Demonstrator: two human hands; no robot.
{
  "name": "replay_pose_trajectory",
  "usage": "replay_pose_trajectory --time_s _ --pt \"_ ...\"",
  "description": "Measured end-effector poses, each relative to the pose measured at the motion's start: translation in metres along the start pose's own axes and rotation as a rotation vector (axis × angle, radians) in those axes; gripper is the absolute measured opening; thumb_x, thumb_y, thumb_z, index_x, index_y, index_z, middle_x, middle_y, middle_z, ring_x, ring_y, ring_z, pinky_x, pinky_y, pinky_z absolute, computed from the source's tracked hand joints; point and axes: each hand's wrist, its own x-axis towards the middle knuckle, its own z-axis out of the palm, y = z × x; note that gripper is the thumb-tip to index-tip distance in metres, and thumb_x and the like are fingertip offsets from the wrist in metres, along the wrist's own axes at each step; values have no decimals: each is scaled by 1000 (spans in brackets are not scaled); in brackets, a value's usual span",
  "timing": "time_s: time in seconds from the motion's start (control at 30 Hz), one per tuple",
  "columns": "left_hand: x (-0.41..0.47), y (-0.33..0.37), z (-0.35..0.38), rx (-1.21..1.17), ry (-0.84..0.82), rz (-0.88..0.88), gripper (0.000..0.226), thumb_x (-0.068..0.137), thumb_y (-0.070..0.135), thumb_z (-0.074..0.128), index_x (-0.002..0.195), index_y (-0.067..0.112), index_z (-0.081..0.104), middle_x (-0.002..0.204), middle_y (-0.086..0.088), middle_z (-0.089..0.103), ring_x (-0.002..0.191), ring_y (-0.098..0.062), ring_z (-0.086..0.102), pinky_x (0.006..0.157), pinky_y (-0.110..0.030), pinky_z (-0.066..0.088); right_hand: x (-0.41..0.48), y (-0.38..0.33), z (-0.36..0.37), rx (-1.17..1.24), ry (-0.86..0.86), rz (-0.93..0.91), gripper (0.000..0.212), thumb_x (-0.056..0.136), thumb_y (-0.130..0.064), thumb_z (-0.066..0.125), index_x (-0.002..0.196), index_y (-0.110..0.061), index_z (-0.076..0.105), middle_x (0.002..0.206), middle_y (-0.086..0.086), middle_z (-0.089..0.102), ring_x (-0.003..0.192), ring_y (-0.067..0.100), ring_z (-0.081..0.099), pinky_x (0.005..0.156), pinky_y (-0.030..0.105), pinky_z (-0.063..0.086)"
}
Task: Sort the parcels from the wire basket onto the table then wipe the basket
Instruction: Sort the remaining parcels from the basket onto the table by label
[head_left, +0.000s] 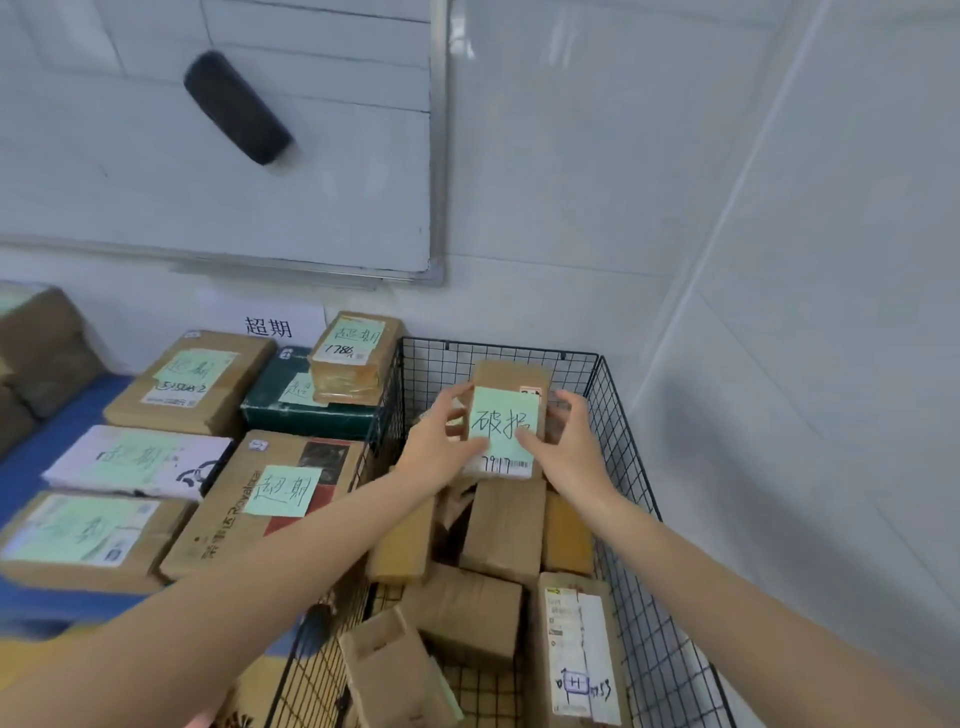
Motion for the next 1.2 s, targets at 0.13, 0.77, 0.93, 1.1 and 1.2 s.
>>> replay_pose_trajectory --time_s 0.13,0.77,0.93,1.1,1.2 --pt "2 56 -24 -103 51 149 65 89 2 67 140 34 41 127 -1 62 113 -18 61 83 -38 60 6 -50 -12 65 52 -179 49 91 -15 70 130 -18 42 126 -12 50 117 8 52 79 15 52" --pt "-60 181 -94 -274 299 459 56 90 7 68 137 27 44 139 7 55 123 -14 57 94 -28 53 -19 -176 -29 361 -116 -501 75 92 -29 67 144 -52 17 143 -9 47 127 15 53 107 43 45" --pt "-87 170 -117 -145 415 483 57 84 17 71 135 23 48 138 11 55 129 -10 53 109 -32 44 -31 -188 -2 430 -223 -509 69 94 -27 65 146 -42 23 144 -9 47 130 13 50 111 45 41" --pt "-122 155 -147 -44 520 454 54 91 13 67 137 31 44 142 10 51 132 -10 47 90 -11 48 -46 -201 38 416 -328 -556 56 91 -35 67 138 -43 38 139 -18 52 130 10 50 110 48 43" --pt "-145 147 -171 -4 590 426 55 92 15 67 138 33 43 136 12 53 128 -4 48 87 -9 45 -59 -216 64 412 -383 -582 54 94 -31 65 139 -43 37 131 -29 50 130 10 49 110 46 43"
